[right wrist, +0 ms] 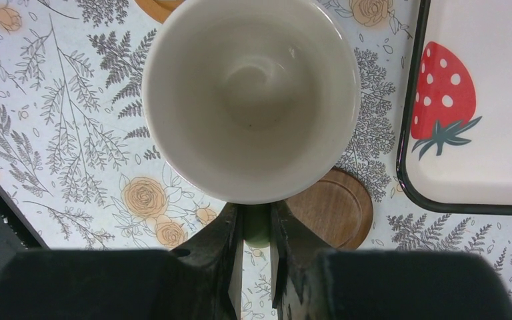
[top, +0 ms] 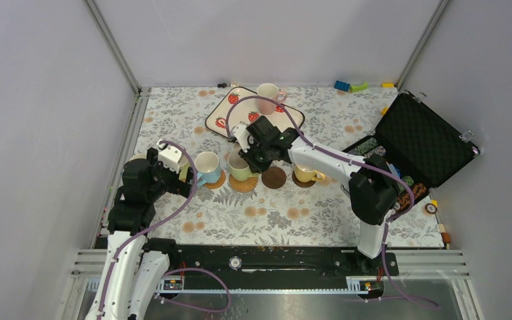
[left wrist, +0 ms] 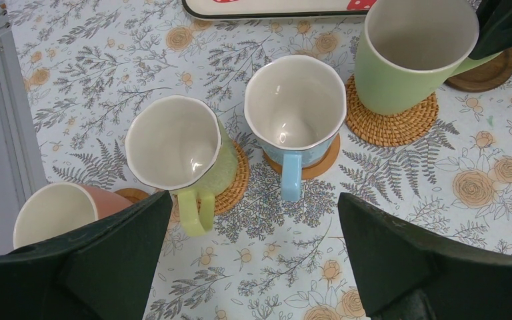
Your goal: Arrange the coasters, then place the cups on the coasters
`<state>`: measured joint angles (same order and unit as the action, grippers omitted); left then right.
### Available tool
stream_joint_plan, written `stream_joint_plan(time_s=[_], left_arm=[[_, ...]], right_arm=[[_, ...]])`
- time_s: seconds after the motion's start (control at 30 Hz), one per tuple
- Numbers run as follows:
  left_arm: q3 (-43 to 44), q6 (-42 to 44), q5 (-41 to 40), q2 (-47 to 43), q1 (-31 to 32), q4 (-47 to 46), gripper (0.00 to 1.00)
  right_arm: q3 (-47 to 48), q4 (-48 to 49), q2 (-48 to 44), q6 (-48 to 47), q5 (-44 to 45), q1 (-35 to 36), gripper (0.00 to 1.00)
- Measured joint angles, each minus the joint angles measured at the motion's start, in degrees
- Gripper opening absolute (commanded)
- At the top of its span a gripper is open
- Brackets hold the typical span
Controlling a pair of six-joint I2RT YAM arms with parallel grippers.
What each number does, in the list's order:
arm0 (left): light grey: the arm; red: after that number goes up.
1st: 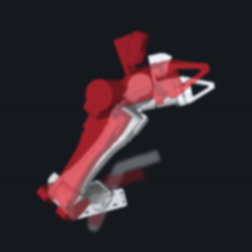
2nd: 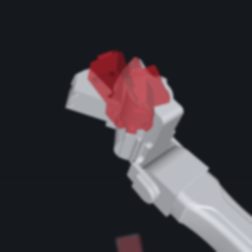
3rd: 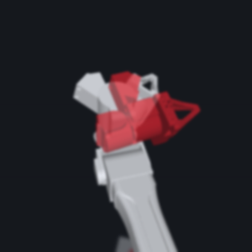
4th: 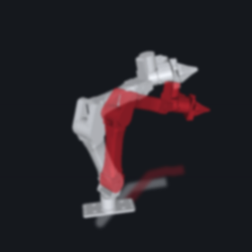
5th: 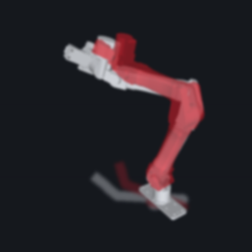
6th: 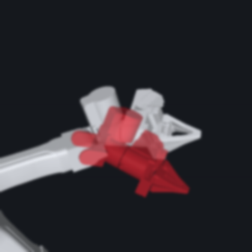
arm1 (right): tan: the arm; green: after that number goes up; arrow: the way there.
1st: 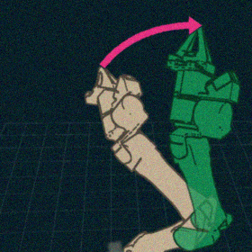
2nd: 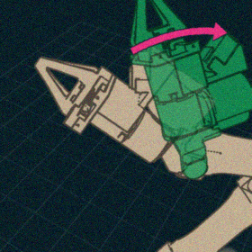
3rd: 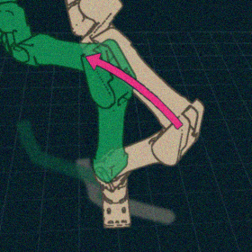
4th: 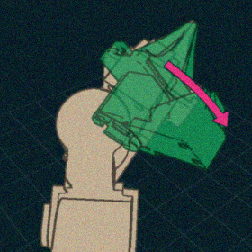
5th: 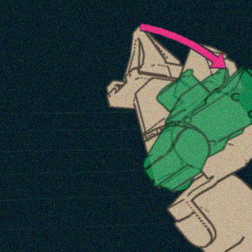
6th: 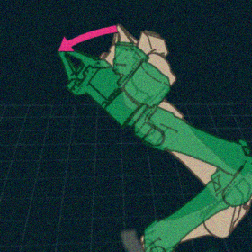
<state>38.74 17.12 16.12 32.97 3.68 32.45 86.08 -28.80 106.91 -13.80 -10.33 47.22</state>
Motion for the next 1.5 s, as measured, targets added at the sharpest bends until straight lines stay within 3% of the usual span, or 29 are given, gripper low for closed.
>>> stream_joint_plan(time_s=[0.63,0.8,1.0,1.3,1.5], left_arm=[[-0.02,0.00,0.00,0.00,0.00,-0.02,0.99],[-0.02,0.00,0.00,0.00,0.00,0.00,0.99],[-0.02,0.00,0.00,0.00,0.00,0.00,0.99],[-0.44,0.02,0.02,0.20,0.00,-0.33,0.99],[-0.66,0.00,0.02,0.28,0.00,-0.48,0.99]], right_arm=[[-1.01,-0.11,1.20,-1.22,1.66,1.01,0.01],[-1.01,-0.42,1.22,-2.10,1.73,1.16,0.45],[0.11,-1.79,1.20,-3.76,1.79,1.31,0.74],[2.86,-5.51,-2.51,-9.16,6.88,1.49,0.99],[10.38,-6.05,-4.02,-10.21,9.09,-1.40,1.00]])
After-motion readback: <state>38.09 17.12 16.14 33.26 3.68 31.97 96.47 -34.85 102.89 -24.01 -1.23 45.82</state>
